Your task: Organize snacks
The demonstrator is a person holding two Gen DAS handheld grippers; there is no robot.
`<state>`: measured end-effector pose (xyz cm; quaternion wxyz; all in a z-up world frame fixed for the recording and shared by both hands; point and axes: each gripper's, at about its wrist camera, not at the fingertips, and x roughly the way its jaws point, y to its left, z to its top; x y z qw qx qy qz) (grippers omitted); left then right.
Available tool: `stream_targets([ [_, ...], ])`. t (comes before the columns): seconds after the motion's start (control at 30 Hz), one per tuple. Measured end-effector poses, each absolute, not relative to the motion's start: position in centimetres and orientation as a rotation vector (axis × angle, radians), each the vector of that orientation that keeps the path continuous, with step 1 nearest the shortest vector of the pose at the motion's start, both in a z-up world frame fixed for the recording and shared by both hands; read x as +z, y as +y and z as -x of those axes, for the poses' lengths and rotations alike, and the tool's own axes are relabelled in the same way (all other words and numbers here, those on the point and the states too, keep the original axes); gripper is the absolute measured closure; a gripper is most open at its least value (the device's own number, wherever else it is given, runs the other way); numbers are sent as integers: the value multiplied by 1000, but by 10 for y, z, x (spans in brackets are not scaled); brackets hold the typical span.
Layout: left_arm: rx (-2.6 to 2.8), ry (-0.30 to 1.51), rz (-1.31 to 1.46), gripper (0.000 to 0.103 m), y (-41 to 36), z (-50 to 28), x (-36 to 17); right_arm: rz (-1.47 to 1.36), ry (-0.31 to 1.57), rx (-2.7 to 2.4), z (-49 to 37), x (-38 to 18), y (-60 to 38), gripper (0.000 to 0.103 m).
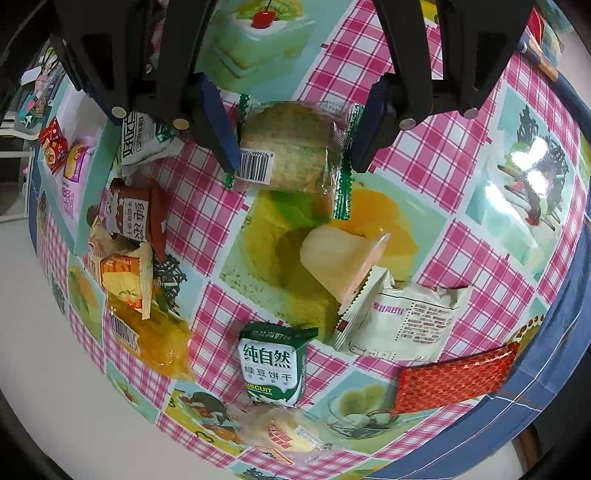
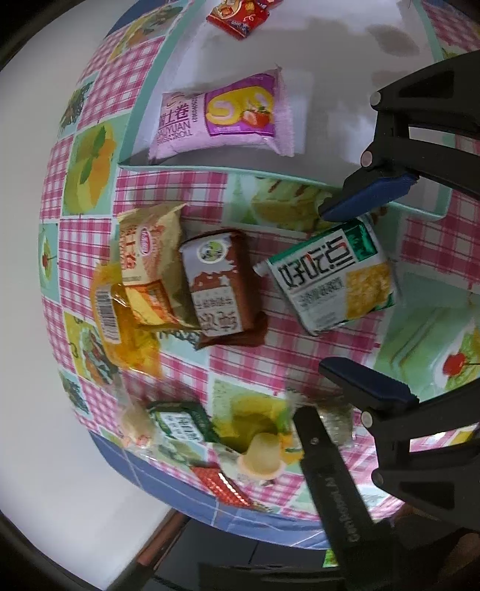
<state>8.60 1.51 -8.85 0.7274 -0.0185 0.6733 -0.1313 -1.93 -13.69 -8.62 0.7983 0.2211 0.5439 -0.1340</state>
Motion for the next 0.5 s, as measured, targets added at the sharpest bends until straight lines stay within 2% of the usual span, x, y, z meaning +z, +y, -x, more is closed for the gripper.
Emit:
stream_targets([
  [0.17, -299, 1487, 13, 38, 7, -83, -92, -422, 1194, -288, 18, -88, -127, 26],
  [0.5, -307, 1467, -67, 34, -17, -78, -101, -342, 1224, -338, 5, -102, -121, 43],
])
